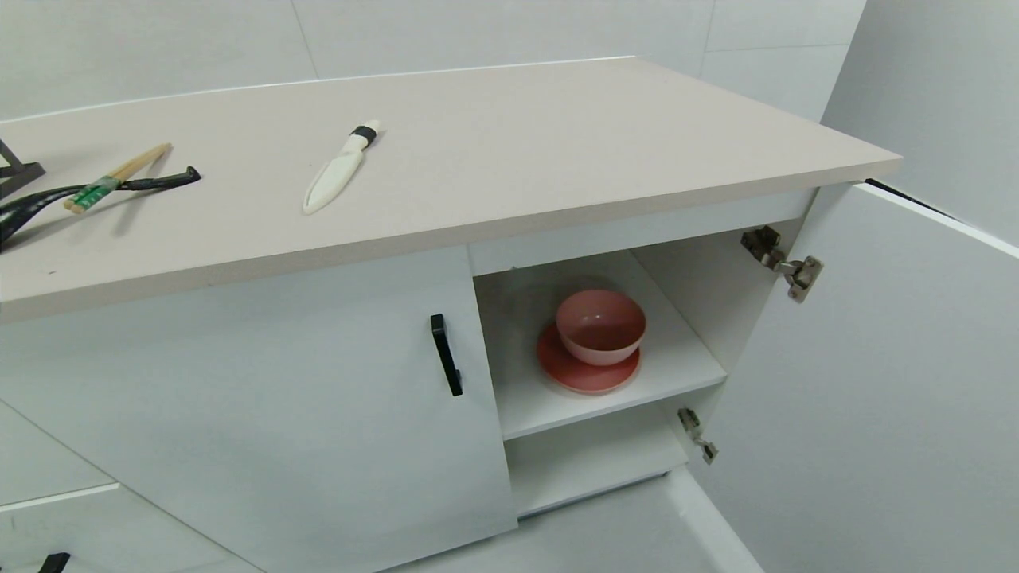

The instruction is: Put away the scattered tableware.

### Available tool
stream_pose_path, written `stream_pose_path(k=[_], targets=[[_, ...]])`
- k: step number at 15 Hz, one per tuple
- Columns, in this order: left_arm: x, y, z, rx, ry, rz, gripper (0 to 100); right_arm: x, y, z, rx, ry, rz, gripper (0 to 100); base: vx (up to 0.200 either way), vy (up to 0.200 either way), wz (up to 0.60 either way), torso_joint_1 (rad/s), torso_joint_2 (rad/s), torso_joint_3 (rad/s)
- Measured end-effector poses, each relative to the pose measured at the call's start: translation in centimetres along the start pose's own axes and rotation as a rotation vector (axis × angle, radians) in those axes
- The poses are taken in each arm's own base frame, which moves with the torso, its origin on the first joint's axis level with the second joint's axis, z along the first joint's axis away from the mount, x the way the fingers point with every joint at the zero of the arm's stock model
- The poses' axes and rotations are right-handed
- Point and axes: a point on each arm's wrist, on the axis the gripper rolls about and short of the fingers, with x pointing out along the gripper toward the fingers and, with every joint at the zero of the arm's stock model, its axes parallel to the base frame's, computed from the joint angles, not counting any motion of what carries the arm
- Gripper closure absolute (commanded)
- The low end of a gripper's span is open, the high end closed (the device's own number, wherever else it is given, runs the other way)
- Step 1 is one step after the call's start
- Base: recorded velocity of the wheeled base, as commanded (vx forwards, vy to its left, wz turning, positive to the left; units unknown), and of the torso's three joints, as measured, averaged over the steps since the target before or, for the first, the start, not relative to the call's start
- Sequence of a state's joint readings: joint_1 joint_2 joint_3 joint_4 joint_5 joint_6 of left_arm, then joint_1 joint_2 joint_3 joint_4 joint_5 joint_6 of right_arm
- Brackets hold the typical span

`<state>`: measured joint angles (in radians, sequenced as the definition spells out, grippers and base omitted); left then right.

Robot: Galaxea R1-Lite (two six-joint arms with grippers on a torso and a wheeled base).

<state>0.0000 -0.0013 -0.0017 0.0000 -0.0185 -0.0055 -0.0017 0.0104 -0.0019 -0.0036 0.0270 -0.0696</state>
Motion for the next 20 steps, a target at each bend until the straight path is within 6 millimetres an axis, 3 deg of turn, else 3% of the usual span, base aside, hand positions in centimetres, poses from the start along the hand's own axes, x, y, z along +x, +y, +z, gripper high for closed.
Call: stream_pose_path(k=[10,13,20], targets=[[0.0,0.02,-0.02,0.001,0.001,0.007,0,-0.1,0.0,-0.1,0.069,-0.007,-0.009,0,-0.2,0.0,0.0,0.004,0.0,0.003],[0.0,0.02,0.0,0.005,0.0,0.009,0,-0.1,0.0,-0.11,0.074,-0.007,-0.009,0,-0.2,-0.2,0.0,0.004,0.0,0.001],[0.0,0.02,0.0,0.007,0.0,0.01,0,-0.09,0.0,-0.14,0.073,-0.006,-0.009,0,0.0,-0.2,0.0,0.004,0.0,0.0]])
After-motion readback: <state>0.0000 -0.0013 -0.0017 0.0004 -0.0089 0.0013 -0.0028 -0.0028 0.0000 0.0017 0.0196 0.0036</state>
